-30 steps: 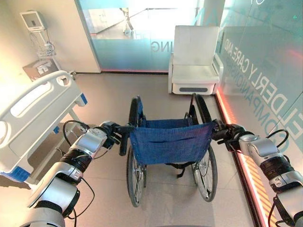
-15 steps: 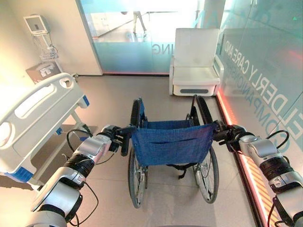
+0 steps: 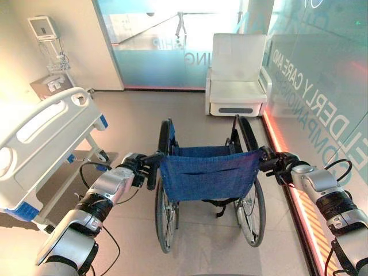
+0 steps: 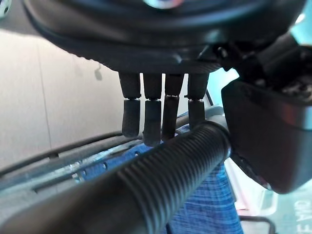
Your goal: Push the wheelchair next to the bed
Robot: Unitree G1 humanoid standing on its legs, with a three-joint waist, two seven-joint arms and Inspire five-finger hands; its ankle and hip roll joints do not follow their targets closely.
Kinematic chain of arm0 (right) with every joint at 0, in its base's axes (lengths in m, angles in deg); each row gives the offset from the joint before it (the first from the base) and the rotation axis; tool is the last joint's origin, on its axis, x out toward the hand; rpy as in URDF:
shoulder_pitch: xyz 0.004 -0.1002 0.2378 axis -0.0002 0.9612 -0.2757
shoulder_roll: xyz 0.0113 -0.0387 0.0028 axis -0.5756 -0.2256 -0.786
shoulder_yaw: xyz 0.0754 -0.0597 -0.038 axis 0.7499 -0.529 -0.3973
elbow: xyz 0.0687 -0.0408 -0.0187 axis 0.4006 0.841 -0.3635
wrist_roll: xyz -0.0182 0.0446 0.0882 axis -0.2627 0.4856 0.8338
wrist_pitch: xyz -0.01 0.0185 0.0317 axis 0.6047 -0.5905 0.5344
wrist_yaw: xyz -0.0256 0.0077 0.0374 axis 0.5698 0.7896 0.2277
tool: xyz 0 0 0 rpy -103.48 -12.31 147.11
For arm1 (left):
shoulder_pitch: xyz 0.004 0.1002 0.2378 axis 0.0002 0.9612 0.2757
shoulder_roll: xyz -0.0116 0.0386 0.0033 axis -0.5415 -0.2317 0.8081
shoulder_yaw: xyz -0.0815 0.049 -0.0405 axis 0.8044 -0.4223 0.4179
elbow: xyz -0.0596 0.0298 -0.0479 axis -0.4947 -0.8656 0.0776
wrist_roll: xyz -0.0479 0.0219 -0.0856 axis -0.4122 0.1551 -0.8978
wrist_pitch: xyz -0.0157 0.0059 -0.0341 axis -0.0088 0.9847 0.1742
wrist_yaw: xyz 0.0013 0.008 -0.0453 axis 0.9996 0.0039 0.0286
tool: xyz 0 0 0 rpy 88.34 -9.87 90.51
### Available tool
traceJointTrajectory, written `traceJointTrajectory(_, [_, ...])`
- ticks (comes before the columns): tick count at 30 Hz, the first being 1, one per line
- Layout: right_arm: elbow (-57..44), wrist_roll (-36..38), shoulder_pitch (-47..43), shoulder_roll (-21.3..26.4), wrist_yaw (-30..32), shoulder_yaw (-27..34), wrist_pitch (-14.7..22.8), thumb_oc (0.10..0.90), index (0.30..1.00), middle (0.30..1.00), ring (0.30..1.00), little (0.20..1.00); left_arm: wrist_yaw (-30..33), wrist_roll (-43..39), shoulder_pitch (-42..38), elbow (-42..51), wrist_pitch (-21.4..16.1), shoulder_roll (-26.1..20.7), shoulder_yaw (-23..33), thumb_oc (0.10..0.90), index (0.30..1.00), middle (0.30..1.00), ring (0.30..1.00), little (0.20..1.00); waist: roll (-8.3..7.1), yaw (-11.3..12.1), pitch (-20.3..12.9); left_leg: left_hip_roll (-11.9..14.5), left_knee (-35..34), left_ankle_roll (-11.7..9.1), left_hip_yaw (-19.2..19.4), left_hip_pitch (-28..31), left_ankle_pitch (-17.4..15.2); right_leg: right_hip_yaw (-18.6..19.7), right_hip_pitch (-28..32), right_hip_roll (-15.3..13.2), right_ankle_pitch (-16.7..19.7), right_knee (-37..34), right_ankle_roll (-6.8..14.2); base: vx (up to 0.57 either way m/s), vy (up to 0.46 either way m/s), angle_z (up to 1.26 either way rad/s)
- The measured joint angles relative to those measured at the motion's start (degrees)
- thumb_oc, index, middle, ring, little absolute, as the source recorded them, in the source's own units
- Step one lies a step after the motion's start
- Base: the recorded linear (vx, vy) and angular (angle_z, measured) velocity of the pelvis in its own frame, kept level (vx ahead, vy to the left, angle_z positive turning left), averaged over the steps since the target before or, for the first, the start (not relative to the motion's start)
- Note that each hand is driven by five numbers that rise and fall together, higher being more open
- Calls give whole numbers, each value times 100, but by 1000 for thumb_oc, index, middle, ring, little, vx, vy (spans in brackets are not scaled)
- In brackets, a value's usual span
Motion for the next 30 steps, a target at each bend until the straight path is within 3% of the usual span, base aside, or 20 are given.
traceJointTrajectory(9, [-14,183,49,26,62,26,15,400,300,300,300,300,181,-495,138,21,-163,-4,28,400,300,300,300,300,-7,5,-2,1,0,0,-3,11,0,-7,13,-1,0,0,0,3,5,0])
traceJointTrajectory(22, [-1,190,84,21,127,22,42,400,300,300,300,300,186,-504,264,16,-373,15,44,400,300,300,300,300,-7,6,-7,-35,39,8,-60,31,-4,-12,-23,-34,-21,116,16,42,74,0])
traceJointTrajectory(25, [34,193,84,22,128,22,47,400,300,300,300,300,189,-504,247,-26,-379,45,43,400,300,300,300,300,-3,-15,-4,-81,105,74,-135,-33,-53,-14,-228,-85,-236,577,51,110,117,-1])
traceJointTrajectory(26, [76,218,82,24,129,21,67,400,300,300,300,300,189,-504,226,-85,-379,91,40,400,300,300,300,300,-4,-24,-1,-121,184,151,-233,-68,-94,-15,-422,-140,-430,1015,84,157,67,-2])
traceJointTrajectory(30, [122,379,63,59,144,8,68,400,300,300,300,300,226,-504,143,-181,-381,135,30,400,300,300,300,300,-137,-28,82,-294,345,255,-234,-75,-200,-172,-788,-423,-858,1912,110,215,-25,-8])
